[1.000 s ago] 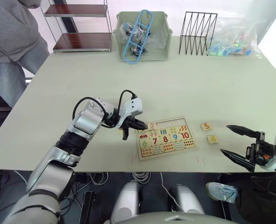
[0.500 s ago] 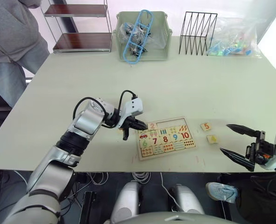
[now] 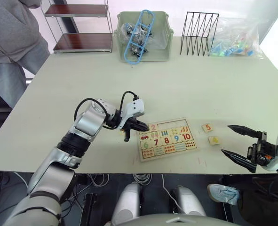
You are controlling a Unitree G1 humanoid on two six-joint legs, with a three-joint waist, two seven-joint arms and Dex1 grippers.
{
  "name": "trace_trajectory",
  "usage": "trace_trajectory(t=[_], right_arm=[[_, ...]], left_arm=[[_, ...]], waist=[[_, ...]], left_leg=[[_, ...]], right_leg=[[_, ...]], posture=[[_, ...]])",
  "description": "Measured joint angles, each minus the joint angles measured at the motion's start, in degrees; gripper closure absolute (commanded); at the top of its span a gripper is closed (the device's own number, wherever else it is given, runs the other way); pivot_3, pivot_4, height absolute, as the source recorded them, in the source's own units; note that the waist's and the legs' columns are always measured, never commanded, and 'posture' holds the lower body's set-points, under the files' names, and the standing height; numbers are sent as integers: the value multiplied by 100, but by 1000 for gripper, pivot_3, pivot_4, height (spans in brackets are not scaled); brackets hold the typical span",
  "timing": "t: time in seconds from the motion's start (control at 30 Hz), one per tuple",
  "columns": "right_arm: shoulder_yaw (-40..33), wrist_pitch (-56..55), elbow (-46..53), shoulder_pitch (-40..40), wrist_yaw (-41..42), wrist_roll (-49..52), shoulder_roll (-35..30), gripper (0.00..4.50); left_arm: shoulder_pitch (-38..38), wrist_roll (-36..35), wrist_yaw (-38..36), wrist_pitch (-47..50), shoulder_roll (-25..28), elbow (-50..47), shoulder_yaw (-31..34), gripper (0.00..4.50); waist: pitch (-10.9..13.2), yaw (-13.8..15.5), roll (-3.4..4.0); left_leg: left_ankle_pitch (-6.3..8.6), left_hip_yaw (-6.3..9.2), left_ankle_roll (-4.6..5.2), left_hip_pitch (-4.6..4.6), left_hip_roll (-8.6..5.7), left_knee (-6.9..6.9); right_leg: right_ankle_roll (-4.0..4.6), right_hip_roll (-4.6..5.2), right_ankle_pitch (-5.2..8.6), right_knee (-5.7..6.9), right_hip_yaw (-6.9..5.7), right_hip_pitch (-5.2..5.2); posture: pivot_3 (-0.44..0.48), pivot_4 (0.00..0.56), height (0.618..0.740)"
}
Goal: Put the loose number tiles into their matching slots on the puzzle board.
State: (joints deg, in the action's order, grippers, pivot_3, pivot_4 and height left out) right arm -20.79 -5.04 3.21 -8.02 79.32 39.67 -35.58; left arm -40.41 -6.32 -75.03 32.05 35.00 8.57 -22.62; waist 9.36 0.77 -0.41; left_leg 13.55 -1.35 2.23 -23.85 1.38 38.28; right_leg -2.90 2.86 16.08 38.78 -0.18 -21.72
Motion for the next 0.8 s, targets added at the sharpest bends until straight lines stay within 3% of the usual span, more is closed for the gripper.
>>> trace_trajectory(t=[0.23, 0.4, 0.8], right_arm=[[1, 10, 21, 12, -39, 0, 0, 0], [3, 20, 18, 63, -96, -1, 0, 0], [3, 10, -431, 289, -304, -155, 1, 0]], left_arm=[[135, -302, -45, -67, -7, -94, 228, 4438], [309, -914, 90, -30, -30, -396, 985, 4438], [1594, -1881, 1496, 295, -60, -1150, 2868, 4438]], waist=[[0, -2, 0], [0, -2, 0], [0, -10, 0]], left_leg=[[0, 0, 0, 0, 2, 0], [0, 2, 0, 0, 3, 0], [0, 1, -1, 2, 4, -3]], right_leg=[[0, 1, 0, 0, 0, 0], [0, 2, 0, 0, -2, 0], [1, 13, 0, 0, -2, 0]], posture=[[0, 150, 740], [0, 150, 740], [0, 150, 740]])
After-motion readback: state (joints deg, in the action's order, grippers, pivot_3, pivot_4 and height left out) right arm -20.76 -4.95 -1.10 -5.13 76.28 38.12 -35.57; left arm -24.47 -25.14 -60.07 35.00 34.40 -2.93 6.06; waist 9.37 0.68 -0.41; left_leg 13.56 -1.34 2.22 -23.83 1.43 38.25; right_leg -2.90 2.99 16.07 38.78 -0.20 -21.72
